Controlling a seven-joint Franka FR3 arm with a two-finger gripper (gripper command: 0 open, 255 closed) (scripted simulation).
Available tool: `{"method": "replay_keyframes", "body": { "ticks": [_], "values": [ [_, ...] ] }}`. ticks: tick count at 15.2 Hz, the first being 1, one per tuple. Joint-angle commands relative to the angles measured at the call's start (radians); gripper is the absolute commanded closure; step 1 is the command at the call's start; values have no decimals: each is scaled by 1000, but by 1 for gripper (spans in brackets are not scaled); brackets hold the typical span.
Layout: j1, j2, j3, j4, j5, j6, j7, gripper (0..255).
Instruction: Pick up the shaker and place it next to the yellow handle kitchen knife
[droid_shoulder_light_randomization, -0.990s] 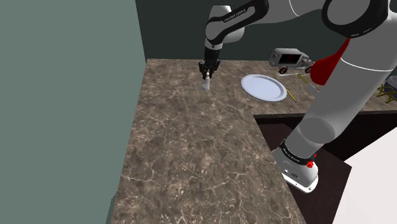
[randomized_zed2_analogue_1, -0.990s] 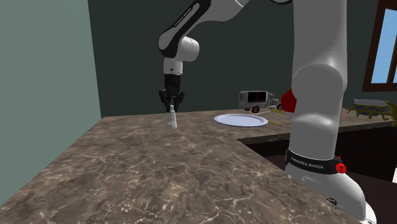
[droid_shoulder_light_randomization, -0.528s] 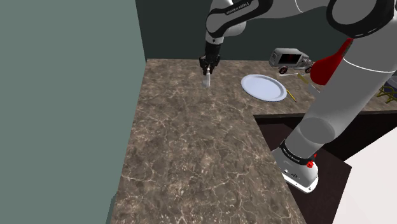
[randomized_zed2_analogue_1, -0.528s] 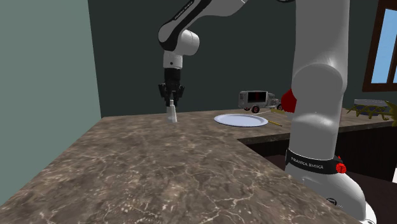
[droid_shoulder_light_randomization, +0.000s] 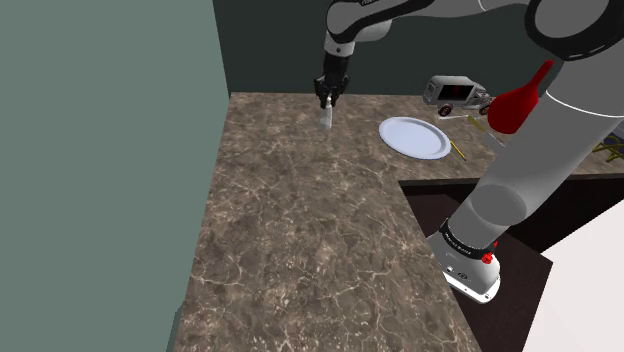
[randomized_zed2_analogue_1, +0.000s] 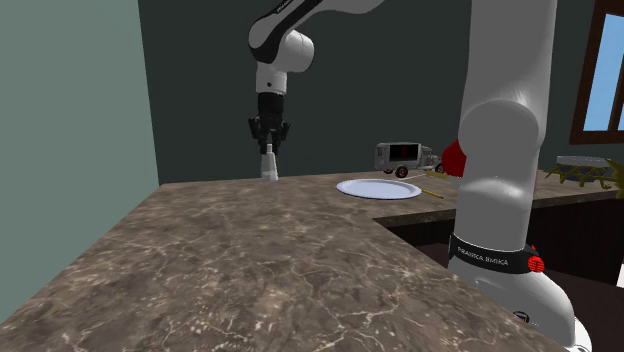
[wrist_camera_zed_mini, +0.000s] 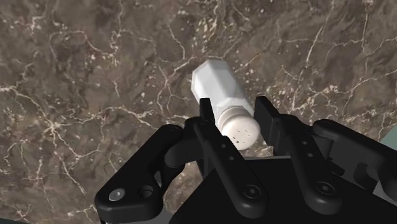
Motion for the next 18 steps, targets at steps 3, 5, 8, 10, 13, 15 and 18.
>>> {"method": "replay_keyframes", "body": {
  "ticks": [3,5,8,10,13,15,18],
  "values": [
    [-2,-15,-2,42,-3,-57,3,255],
    [-2,-21,-2,61,-4,-83,6,255],
    [-2,-29,-2,92,-5,-122,9,255],
    [-3,-34,-3,114,-6,-148,12,255],
    [-3,-39,-3,148,-7,-187,15,255],
    [-3,-41,-3,172,-7,-213,17,255],
    [-4,-43,-3,210,-8,-253,21,255]
  ]
}}
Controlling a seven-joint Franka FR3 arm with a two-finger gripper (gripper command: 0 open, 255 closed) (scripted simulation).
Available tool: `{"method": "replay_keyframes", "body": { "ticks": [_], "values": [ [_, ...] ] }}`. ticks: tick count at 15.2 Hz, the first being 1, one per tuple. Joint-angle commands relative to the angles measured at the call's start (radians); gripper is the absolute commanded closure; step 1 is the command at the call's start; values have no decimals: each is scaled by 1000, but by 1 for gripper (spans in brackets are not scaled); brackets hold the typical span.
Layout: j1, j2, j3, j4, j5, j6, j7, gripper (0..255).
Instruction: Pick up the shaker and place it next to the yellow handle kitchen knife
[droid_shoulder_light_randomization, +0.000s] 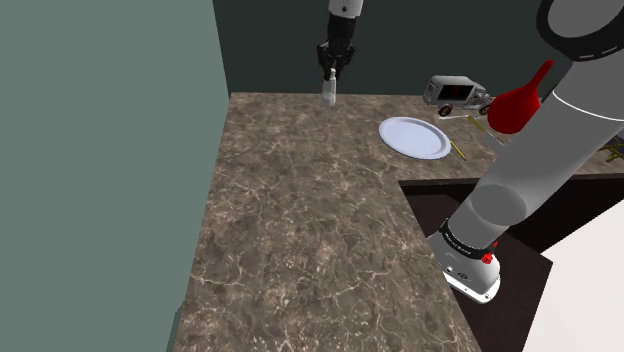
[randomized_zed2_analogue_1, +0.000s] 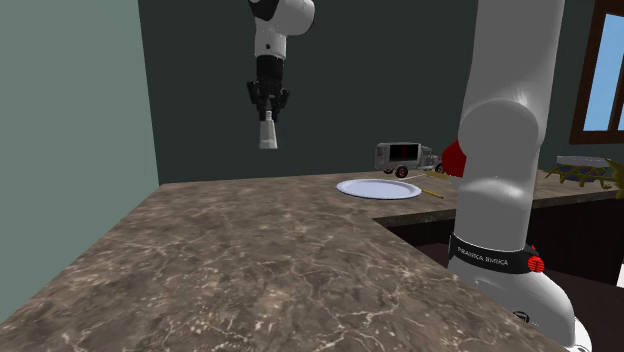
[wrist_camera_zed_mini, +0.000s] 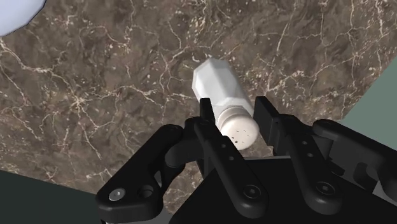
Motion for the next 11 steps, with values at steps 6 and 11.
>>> {"method": "replay_keyframes", "body": {
  "ticks": [6,11],
  "values": [
    [-28,-76,-29,-47,-2,-34,-54,255],
    [-73,-189,-83,-169,-16,-34,-150,255]
  ]
}}
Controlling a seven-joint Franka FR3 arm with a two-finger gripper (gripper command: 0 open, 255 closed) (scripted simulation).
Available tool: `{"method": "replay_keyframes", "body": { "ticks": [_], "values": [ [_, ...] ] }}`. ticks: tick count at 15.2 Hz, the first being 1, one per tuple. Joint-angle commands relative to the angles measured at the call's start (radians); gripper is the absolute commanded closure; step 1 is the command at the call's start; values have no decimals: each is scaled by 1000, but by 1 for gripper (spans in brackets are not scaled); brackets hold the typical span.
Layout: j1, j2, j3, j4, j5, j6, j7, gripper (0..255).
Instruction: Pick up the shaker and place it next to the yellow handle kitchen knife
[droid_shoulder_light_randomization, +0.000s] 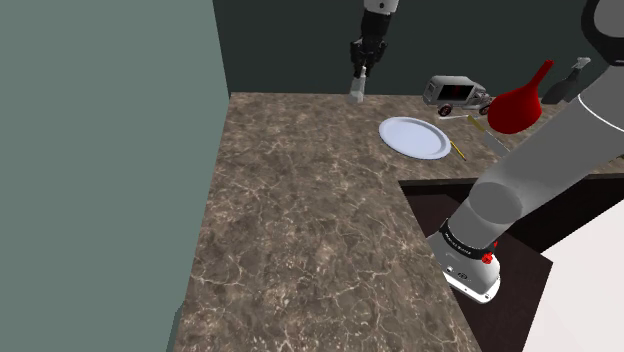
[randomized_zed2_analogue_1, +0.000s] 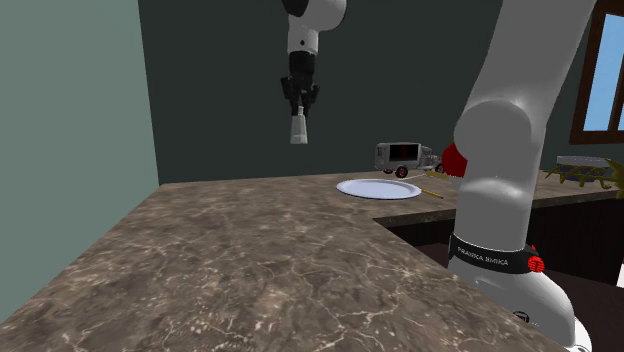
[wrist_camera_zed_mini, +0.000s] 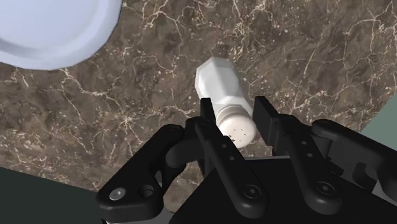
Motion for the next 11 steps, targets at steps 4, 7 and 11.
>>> {"method": "replay_keyframes", "body": {
  "ticks": [4,7,11],
  "values": [
    [-46,-94,-60,-91,-24,-11,-97,255],
    [-74,-143,-100,-135,-44,-20,-158,255],
    [-114,-196,-157,-178,-76,-34,-241,255]
  ]
}}
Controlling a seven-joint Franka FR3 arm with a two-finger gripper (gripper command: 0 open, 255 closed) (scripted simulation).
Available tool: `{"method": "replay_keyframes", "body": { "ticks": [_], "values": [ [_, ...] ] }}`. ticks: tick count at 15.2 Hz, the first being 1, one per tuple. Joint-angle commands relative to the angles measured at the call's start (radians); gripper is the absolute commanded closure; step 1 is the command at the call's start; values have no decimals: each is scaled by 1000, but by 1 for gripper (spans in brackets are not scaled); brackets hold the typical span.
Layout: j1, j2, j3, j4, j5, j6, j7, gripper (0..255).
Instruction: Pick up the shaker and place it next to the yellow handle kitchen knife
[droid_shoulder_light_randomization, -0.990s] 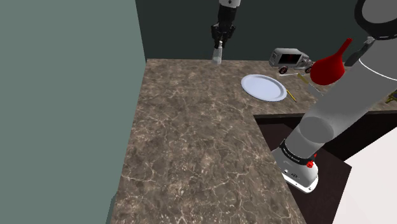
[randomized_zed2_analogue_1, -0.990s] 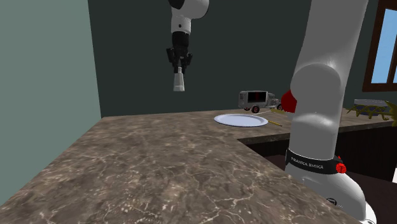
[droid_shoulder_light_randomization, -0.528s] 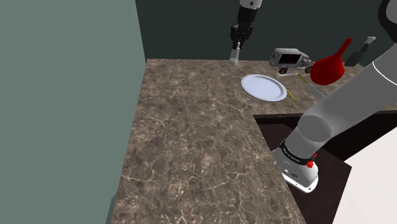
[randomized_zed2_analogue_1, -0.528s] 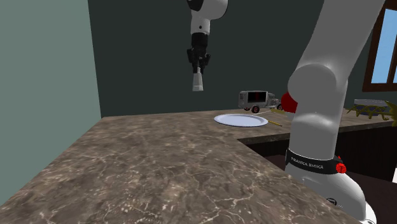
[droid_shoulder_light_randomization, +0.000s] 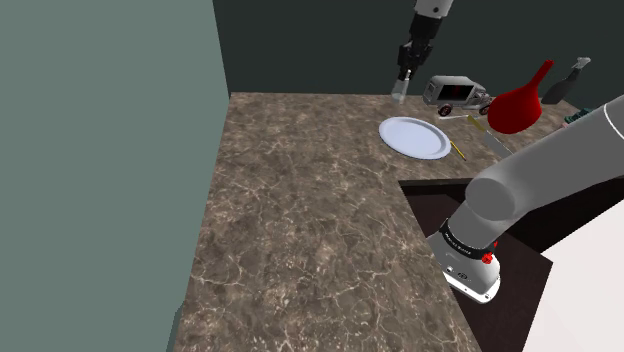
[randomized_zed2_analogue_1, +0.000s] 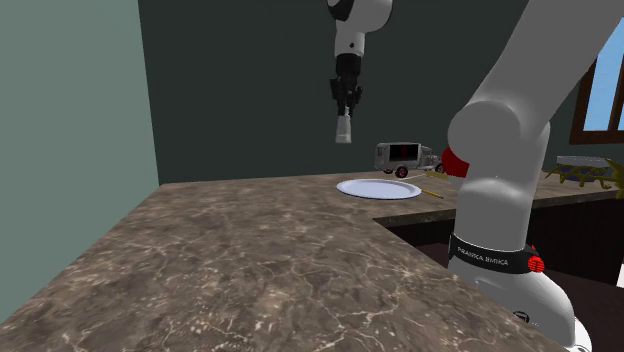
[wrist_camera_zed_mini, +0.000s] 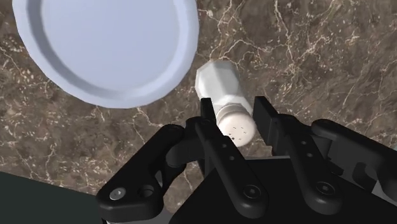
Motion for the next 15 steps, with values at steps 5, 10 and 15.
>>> {"method": "replay_keyframes", "body": {
  "ticks": [5,10,15],
  "values": [
    [-61,-57,-92,-37,-54,-22,-132,255],
    [-109,-76,-176,-38,-101,-39,-247,255],
    [-153,-67,-265,-12,-141,-52,-369,255]
  ]
}}
